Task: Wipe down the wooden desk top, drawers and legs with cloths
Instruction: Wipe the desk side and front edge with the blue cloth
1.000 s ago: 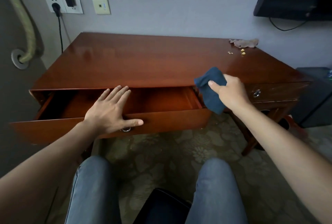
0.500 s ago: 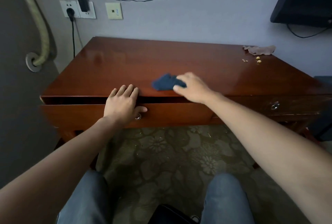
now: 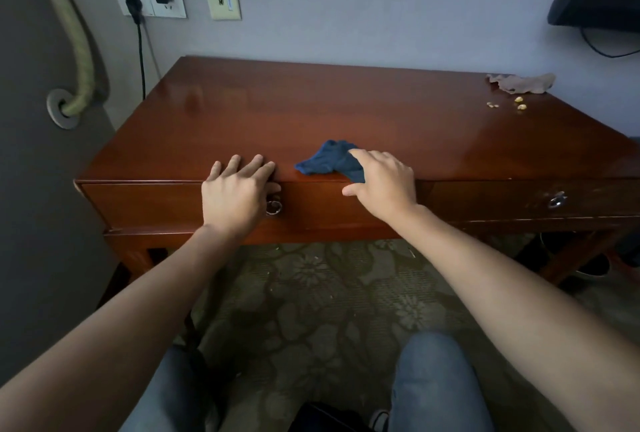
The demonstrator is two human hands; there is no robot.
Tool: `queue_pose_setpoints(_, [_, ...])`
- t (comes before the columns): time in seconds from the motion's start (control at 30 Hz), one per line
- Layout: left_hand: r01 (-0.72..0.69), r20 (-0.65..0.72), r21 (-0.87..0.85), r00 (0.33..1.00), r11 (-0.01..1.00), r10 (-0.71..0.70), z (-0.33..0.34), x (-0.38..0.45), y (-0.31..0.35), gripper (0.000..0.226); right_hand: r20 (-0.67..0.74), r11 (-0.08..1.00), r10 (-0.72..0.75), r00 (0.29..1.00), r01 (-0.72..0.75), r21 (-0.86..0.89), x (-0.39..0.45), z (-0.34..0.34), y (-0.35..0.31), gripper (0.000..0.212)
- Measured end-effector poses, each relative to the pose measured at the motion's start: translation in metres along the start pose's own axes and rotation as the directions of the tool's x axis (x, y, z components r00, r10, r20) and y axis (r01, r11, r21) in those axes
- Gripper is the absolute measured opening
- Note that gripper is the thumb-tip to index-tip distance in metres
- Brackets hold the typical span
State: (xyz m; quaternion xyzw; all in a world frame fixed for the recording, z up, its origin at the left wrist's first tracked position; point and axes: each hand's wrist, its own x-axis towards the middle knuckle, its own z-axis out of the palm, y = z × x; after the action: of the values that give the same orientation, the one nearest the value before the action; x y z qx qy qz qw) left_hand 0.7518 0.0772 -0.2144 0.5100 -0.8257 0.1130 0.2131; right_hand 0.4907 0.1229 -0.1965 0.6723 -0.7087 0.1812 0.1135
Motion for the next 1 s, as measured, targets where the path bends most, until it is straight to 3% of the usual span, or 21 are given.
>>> queue_pose_setpoints(0.17, [-0.049,-0.056,0.02,0.997,0.999,0.05,0.006,-0.002,-0.005,0.043,-0.174,0.999,-0.026,0.984,0.029,0.015,-0.012,0.0,-0.01,0.051])
queue_pose_setpoints(0.27, [-0.057,0.068,0.051,0.996,0.997,0.053,0.009,0.006,-0.004,0.062,-0.262,0.997,0.014,0.965,0.007,0.081,-0.033,0.01,-0.015,0.035])
queue_pose_setpoints(0.33, [-0.038,0.136,0.057,0.99,0.998,0.03,0.012,0.011,-0.001,0.068,-0.303,0.99,0.114,0.946,-0.084,0.111,-0.049,0.016,0.001,0.034])
queue_pose_setpoints(0.4, [-0.031,0.147,0.076,0.989,0.997,0.02,0.017,0.013,0.003,0.074,-0.324,0.918,0.387,0.863,-0.327,0.226,-0.06,0.014,0.027,0.038])
queue_pose_setpoints(0.47, [-0.018,0.14,0.087,0.99,0.996,0.006,0.019,0.013,0.004,0.077,-0.3,0.779,0.62,0.725,-0.524,0.345,-0.06,0.013,0.045,0.039])
queue_pose_setpoints(0.6, [-0.007,0.137,0.079,0.991,0.997,-0.004,0.021,0.012,0.006,0.076,-0.257,0.57,0.813,0.522,-0.627,0.531,-0.05,0.032,0.014,0.038])
queue_pose_setpoints(0.63, [-0.003,0.135,0.077,0.991,0.997,-0.007,0.021,0.012,0.006,0.076,-0.23,0.553,0.821,0.522,-0.631,0.544,-0.054,0.042,-0.001,0.038])
queue_pose_setpoints(0.67, [0.0,0.134,0.075,0.991,0.997,-0.01,0.021,0.012,0.006,0.075,-0.207,0.586,0.79,0.577,-0.611,0.532,-0.061,0.054,-0.014,0.038])
queue_pose_setpoints(0.77, [0.0,0.117,0.068,0.993,0.998,-0.008,0.022,0.011,0.006,0.074,-0.158,0.837,0.469,0.869,-0.38,0.395,-0.087,0.083,-0.032,0.04])
queue_pose_setpoints(0.83, [0.0,0.116,0.075,0.993,0.997,-0.009,0.023,0.012,0.005,0.075,-0.157,0.94,0.269,0.95,-0.223,0.258,-0.087,0.084,-0.016,0.039])
queue_pose_setpoints(0.9, [0.0,0.122,0.072,0.992,0.997,-0.009,0.024,0.012,0.005,0.075,-0.172,0.95,0.279,0.945,-0.245,0.194,-0.087,0.078,0.013,0.038])
queue_pose_setpoints(1.0, [0.006,0.108,0.081,0.994,0.997,-0.015,0.025,0.012,0.007,0.074,-0.19,0.788,0.605,0.773,-0.549,0.278,-0.096,0.072,0.062,0.039])
